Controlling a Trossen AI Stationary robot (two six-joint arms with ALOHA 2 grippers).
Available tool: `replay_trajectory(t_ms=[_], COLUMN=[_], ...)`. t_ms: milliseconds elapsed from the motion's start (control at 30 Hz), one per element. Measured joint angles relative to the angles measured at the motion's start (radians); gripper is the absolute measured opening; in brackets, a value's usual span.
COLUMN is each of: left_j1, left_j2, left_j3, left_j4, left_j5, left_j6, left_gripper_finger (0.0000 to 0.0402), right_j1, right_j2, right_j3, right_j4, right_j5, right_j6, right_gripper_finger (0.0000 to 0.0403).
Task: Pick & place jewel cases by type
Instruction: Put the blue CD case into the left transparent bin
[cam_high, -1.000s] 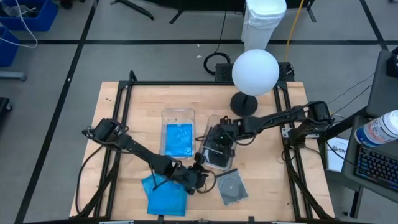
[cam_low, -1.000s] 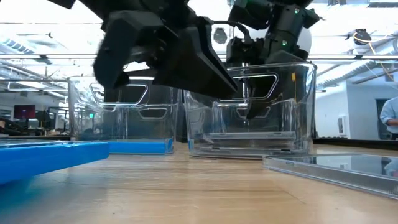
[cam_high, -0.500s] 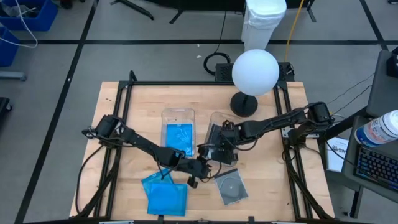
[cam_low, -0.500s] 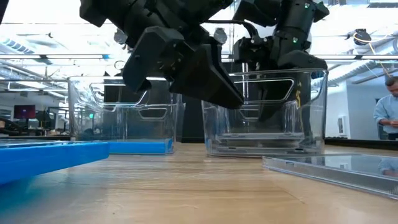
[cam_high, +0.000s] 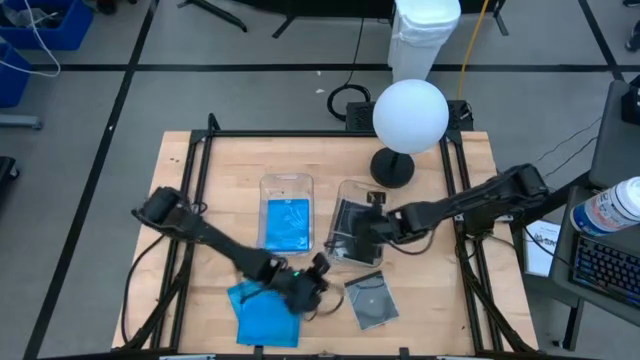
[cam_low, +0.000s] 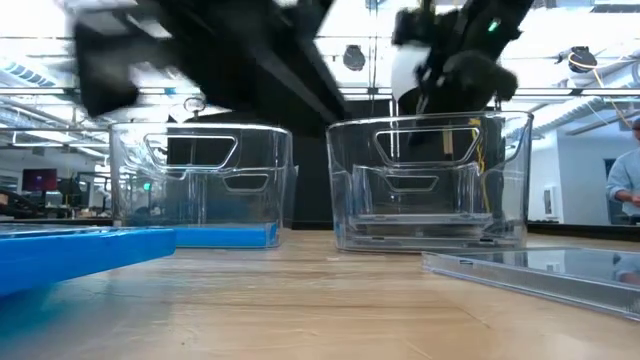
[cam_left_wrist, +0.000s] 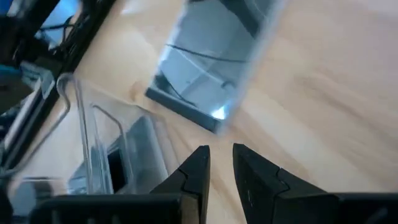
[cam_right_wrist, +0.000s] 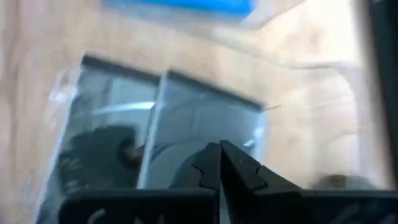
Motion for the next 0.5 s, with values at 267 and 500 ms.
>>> replay_trajectory(t_ms=[267, 500], left_j1=[-0.254, -0.424], left_j2=[-0.213, -0.227], left_j3=[0.000, 0.001], left_j4=[-0.374, -0.463], left_j5=[-0.150, -0.274], left_j6=[-0.297, -0.808], left_gripper_finger=[0.0076, 0.0076], right_j1=[0.199, 0.387], right_j2=[-0.136, -0.013], right_j3=[0.000, 0.000], right_j4=[0.147, 0.510], right_j5=[0.090, 0.142], right_j6=[0.086, -0.110], right_gripper_finger=[0.0000, 0.0000])
